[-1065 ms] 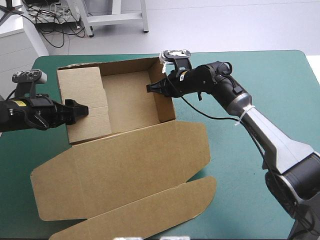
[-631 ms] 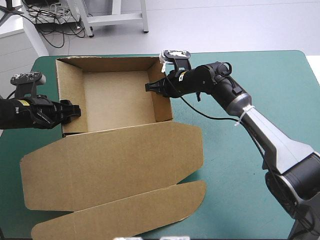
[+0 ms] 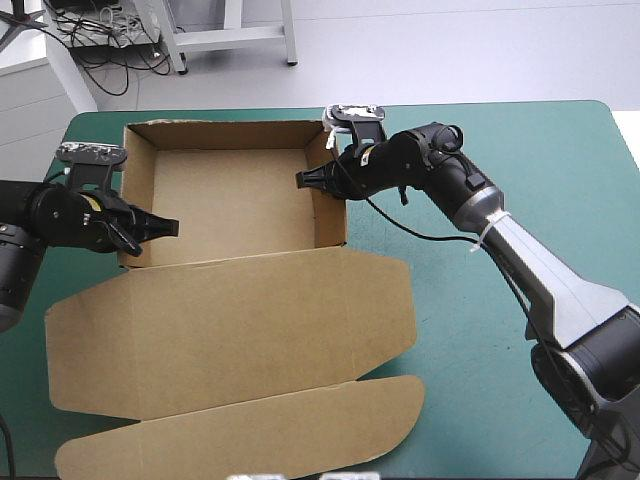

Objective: Fold the box

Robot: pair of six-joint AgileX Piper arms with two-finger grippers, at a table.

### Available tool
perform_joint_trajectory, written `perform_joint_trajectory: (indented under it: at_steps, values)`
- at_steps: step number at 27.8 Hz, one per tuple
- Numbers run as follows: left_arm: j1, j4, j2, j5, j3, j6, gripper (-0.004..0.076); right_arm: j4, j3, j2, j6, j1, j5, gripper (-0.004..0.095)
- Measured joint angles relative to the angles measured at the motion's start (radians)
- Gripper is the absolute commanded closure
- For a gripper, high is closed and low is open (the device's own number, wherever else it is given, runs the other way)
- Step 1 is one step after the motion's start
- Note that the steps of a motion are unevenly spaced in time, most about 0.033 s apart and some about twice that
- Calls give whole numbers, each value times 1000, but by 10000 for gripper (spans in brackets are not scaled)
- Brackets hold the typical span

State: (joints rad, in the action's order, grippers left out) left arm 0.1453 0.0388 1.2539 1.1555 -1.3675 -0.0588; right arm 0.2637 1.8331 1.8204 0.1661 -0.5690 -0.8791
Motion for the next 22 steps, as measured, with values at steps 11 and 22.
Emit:
perform_joint_trajectory:
  at_steps: [11,22]
  values:
    - [80,-44,133,4,0,-90,734,-114,0,1,13,2,-105,908]
    - [167,57,316,-81,0,-99,734,-353,-1,1,128,2,-326,909]
